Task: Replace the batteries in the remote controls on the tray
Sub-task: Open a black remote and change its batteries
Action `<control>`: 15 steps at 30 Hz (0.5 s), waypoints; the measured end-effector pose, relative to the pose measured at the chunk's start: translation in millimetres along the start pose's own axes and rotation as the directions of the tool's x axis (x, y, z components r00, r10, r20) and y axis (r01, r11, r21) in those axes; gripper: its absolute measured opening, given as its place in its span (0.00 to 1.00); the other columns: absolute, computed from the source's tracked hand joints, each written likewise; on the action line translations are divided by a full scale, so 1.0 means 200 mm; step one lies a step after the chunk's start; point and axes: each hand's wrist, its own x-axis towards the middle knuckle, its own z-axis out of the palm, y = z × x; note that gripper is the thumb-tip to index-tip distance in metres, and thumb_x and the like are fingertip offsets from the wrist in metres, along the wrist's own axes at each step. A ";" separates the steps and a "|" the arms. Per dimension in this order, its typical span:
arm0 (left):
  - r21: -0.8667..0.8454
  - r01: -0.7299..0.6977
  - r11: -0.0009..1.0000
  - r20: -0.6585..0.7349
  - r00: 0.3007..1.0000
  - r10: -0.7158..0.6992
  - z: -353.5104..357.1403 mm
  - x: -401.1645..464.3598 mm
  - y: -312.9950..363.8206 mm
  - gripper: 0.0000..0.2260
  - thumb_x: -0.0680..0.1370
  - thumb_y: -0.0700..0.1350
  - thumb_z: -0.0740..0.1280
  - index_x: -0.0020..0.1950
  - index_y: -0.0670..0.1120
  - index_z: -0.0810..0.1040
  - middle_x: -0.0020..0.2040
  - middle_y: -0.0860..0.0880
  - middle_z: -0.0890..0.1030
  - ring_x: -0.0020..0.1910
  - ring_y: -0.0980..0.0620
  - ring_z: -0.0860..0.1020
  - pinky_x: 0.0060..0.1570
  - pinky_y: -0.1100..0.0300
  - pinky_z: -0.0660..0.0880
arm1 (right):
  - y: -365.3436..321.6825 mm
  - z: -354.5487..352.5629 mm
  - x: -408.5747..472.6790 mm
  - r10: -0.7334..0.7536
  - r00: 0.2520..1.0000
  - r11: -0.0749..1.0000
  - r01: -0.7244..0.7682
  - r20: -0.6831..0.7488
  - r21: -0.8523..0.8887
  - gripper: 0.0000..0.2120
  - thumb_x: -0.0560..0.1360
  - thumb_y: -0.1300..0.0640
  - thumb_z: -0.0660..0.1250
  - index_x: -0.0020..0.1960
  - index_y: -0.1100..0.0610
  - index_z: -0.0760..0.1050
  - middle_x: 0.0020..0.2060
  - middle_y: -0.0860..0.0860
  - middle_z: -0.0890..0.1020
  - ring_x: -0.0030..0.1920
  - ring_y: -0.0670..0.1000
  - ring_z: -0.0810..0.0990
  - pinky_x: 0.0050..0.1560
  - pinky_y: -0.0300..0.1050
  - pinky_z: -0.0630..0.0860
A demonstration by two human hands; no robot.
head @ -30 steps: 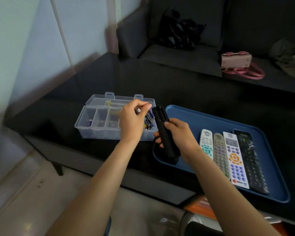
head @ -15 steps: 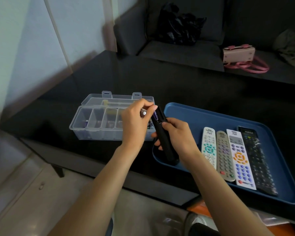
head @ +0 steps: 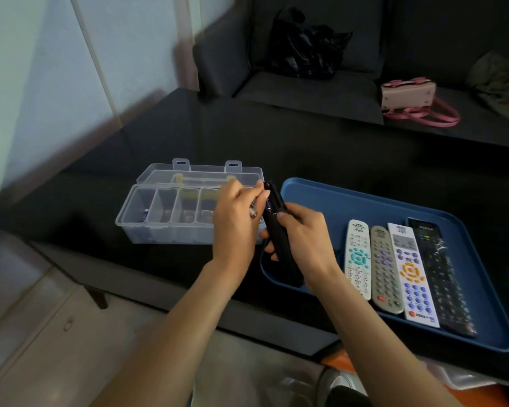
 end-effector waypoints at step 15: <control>-0.398 0.467 0.789 0.457 0.847 -0.271 -0.09 0.06 0.10 0.18 0.79 0.53 0.60 0.67 0.50 0.71 0.58 0.52 0.76 0.59 0.55 0.73 0.55 0.70 0.69 | -0.01 -0.11 0.02 0.056 0.995 0.990 -0.066 -0.084 -0.125 0.10 0.77 0.52 0.66 0.45 0.59 0.76 0.29 0.57 0.80 0.23 0.53 0.75 0.24 0.42 0.73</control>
